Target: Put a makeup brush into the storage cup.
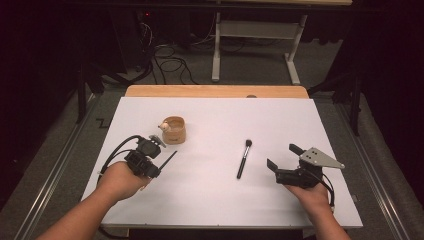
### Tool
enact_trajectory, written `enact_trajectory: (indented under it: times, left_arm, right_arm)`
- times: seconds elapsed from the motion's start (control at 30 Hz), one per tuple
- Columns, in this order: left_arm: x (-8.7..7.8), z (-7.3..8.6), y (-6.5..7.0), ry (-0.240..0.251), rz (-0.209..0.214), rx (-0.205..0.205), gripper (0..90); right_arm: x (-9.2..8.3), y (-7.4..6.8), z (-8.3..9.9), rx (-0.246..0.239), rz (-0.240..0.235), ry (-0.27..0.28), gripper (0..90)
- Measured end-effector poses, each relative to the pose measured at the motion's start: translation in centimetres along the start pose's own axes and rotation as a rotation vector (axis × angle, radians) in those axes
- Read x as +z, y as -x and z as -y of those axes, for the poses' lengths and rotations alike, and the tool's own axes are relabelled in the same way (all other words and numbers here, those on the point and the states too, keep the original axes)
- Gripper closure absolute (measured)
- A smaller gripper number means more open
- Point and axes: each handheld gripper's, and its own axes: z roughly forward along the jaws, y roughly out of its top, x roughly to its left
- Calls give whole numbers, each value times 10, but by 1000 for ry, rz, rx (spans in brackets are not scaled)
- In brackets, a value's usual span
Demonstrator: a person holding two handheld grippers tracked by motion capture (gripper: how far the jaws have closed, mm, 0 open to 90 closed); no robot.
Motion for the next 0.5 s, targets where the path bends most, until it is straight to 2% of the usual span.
enact_trajectory:
  times: [0.2, 0.33, 0.43, 0.5]
  left_arm:
    - [-2, -9, 12, -1, 10, 54, 829]
    - [0, -15, 20, -4, 7, 84, 829]
    - [3, -18, 24, 0, 16, 90, 830]
    - [5, -20, 26, 13, 29, 90, 829]
  right_arm:
    - [0, -2, 0, -18, -21, -12, 87]
    - [1, -5, -1, -47, -45, -16, 117]
    - [1, -8, -1, -74, -79, -15, 130]
    - [2, -12, -1, -93, -82, -30, 142]
